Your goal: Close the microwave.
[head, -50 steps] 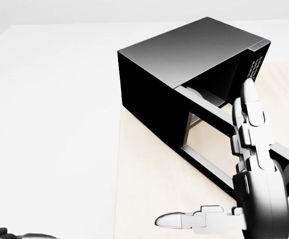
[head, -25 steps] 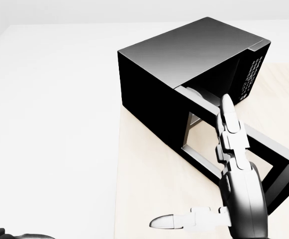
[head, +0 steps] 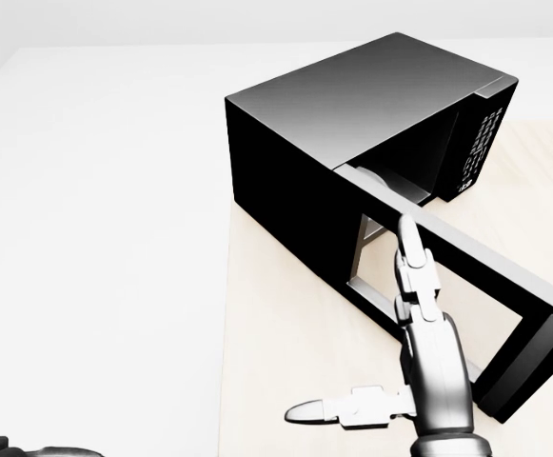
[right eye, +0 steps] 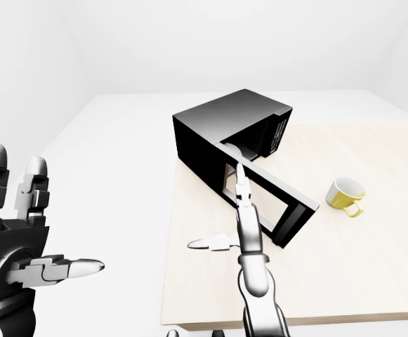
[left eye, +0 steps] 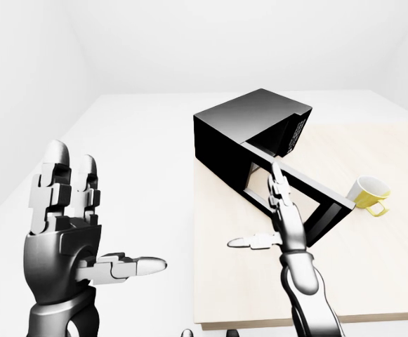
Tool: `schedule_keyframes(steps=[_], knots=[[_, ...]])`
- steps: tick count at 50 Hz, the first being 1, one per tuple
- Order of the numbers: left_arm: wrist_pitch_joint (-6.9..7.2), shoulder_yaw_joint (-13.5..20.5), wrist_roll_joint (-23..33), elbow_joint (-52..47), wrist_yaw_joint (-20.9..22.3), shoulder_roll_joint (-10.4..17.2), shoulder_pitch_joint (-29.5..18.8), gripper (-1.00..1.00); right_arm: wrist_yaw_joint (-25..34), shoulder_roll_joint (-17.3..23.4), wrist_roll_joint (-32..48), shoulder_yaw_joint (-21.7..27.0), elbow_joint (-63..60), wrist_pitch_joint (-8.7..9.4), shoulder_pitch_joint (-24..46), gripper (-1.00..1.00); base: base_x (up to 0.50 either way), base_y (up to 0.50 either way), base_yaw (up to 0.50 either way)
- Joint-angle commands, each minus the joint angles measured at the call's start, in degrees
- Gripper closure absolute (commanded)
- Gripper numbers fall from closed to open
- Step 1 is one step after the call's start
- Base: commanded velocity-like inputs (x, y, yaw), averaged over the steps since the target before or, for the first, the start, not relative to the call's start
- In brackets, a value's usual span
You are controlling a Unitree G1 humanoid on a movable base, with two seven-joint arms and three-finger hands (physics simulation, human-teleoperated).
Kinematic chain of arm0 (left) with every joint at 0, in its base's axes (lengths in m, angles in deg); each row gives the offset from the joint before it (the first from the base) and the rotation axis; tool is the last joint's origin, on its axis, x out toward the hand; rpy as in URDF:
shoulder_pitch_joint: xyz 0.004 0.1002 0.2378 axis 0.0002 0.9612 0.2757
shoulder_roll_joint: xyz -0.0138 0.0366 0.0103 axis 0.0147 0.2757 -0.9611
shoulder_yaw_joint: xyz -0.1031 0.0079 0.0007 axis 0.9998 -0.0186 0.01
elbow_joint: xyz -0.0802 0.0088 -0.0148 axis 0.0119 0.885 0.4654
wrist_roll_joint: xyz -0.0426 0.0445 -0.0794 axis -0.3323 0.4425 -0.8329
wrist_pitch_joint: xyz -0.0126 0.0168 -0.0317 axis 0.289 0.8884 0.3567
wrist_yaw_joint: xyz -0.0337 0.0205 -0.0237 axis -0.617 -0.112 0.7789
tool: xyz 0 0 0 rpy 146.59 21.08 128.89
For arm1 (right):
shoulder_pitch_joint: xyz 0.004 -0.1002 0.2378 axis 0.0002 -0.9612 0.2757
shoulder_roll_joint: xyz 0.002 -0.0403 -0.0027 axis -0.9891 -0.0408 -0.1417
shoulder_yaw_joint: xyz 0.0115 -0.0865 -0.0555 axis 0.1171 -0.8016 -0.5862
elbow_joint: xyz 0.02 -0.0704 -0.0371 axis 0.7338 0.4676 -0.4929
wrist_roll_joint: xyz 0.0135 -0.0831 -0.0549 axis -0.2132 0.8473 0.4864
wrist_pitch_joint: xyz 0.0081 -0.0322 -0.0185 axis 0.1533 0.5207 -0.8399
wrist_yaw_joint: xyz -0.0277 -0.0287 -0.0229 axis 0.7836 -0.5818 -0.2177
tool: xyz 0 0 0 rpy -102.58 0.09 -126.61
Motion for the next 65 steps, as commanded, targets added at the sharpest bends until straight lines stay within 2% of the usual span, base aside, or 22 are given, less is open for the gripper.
schedule_keyframes(steps=[1, 6, 11, 13, 14, 16, 29, 32, 45, 50, 56, 65], knots=[[0.00, -0.3, 0.4, 0.5, -0.1, 0.0, -0.1, -1.00, 0.0, -0.7, -1.1, 1.0, 4.0, -0.38, 1.3, -1.00, 0.00, 0.00, 0.00], [0.00, -0.2, 0.2, 0.1, -0.2, 0.1, 0.0, -1.00, -0.5, -0.8, -1.9, 2.4, 8.8, -2.81, 3.1, -1.00, 0.00, 0.00, 0.00], [0.00, -0.2, 0.2, 0.2, -0.1, 0.0, 0.2, -1.00, -0.9, -0.9, -1.7, 3.4, 10.6, -3.61, 3.9, -1.00, 0.00, 0.00, 0.00], [0.00, -0.5, 0.4, 0.3, -0.2, -0.1, 0.3, -1.00, -1.2, -0.9, -1.9, 4.1, 12.6, -4.65, 4.8, -1.00, 0.00, 0.00, 0.00], [0.00, -1.2, 0.8, 0.2, -0.1, -0.1, 0.8, -1.00, -1.8, -0.9, -2.1, 4.9, 16.9, -6.70, 6.3, -1.00, 0.00, 0.00, 0.00], [0.00, -1.2, 0.7, -0.1, 0.0, -0.1, 1.0, -1.00, -2.0, -0.9, -2.5, 5.6, 19.1, -7.80, 7.2, -1.00, 0.00, 0.00, 0.00], [0.00, -0.6, 0.3, -0.1, 0.2, -0.2, 0.9, -1.00, -2.8, -0.5, -3.4, 8.2, 22.9, -8.14, 10.7, -1.00, 0.00, 0.00, 0.00], [0.00, -0.6, 0.2, -0.2, 0.2, -0.1, 0.8, -1.00, -3.0, -0.2, -3.2, 8.6, 24.6, -8.68, 11.7, -1.00, 0.00, 0.00, 0.00], [0.00, -0.4, 0.1, -0.4, 0.1, -0.1, 0.7, -1.00, -3.3, 0.5, -3.7, 10.1, 26.2, -7.09, 15.7, -1.00, 0.00, 0.00, 0.00], [0.00, -0.1, 0.0, -0.6, 0.1, -0.1, 0.4, -1.00, -3.9, 0.9, -4.0, 10.7, 29.4, -7.51, 18.6, -1.00, 0.00, 0.00, 0.00], [0.00, -0.1, 0.1, 0.0, 0.1, 0.0, 0.1, -1.00, -4.2, 1.2, -4.2, 10.6, 29.7, -5.37, 21.8, -1.00, 0.00, 0.00, 0.00], [0.00, 0.4, -0.2, -0.2, 0.1, 0.0, -0.1, -1.00, -4.7, 1.5, -3.7, 10.4, 33.8, -4.83, 27.2, -1.00, 0.00, 0.00, 0.00]])
